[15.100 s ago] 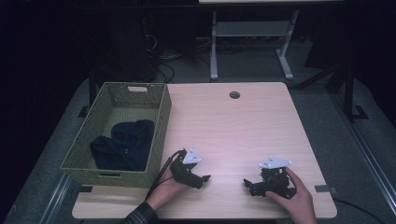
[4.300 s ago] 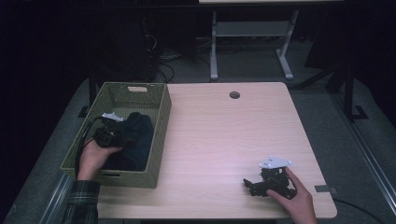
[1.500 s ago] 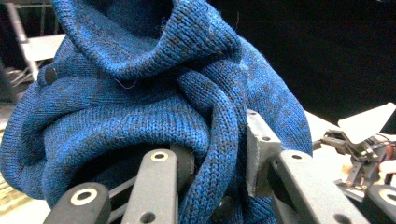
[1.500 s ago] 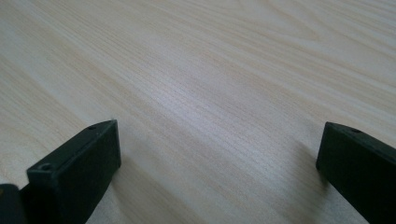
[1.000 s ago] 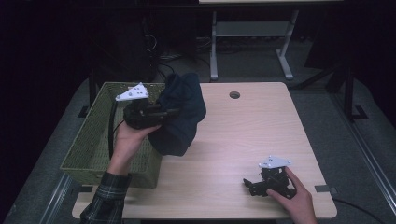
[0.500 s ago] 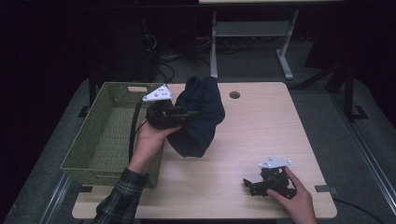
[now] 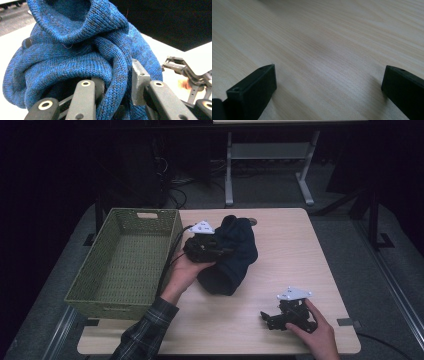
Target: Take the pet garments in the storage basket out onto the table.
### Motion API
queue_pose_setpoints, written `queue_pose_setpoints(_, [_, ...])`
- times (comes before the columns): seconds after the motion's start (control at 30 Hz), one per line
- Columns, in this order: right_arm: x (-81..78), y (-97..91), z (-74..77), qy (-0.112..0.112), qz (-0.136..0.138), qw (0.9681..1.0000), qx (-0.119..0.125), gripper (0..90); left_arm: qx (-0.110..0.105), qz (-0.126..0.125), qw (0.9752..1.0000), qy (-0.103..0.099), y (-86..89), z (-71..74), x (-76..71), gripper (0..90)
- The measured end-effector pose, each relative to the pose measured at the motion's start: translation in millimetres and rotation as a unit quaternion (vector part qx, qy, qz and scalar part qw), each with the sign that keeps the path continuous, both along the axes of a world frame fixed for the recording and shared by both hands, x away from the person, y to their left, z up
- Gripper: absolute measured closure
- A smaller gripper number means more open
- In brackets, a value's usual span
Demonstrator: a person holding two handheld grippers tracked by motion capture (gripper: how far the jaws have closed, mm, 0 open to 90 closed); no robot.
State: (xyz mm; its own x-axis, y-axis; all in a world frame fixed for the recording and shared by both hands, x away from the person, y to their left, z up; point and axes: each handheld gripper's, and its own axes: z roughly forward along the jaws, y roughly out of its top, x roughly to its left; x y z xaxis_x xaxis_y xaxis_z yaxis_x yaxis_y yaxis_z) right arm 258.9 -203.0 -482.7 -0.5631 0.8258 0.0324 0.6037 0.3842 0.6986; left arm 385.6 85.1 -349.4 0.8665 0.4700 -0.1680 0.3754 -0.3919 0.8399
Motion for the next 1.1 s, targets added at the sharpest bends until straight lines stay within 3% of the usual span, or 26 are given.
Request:
queue_pose_setpoints(0.43, [-0.3,0.3,0.0,0.002,-0.001,1.0000,0.002,0.0,0.052,-0.022,0.9976,0.041,-53.5,-54.4,18.5,68.0])
queue_pose_setpoints(0.67, [-0.3,0.2,0.0,0.001,0.000,1.0000,0.001,0.0,0.081,-0.033,0.9952,0.043,-72.7,-75.2,20.9,63.8])
queue_pose_setpoints(0.7, [-0.3,0.2,0.0,0.001,0.000,1.0000,0.001,0.0,0.075,-0.025,0.9958,0.045,-75.2,-77.3,20.1,61.9])
queue_pose_setpoints(0.87, [-0.4,0.1,0.0,0.001,0.000,1.0000,0.001,0.0,0.089,-0.018,0.9952,0.036,-75.6,-78.4,20.4,46.2])
queue_pose_setpoints(1.1, [-0.5,0.2,0.0,0.002,0.000,1.0000,0.001,0.0,0.087,-0.012,0.9958,0.028,-67.8,-70.9,18.8,24.2])
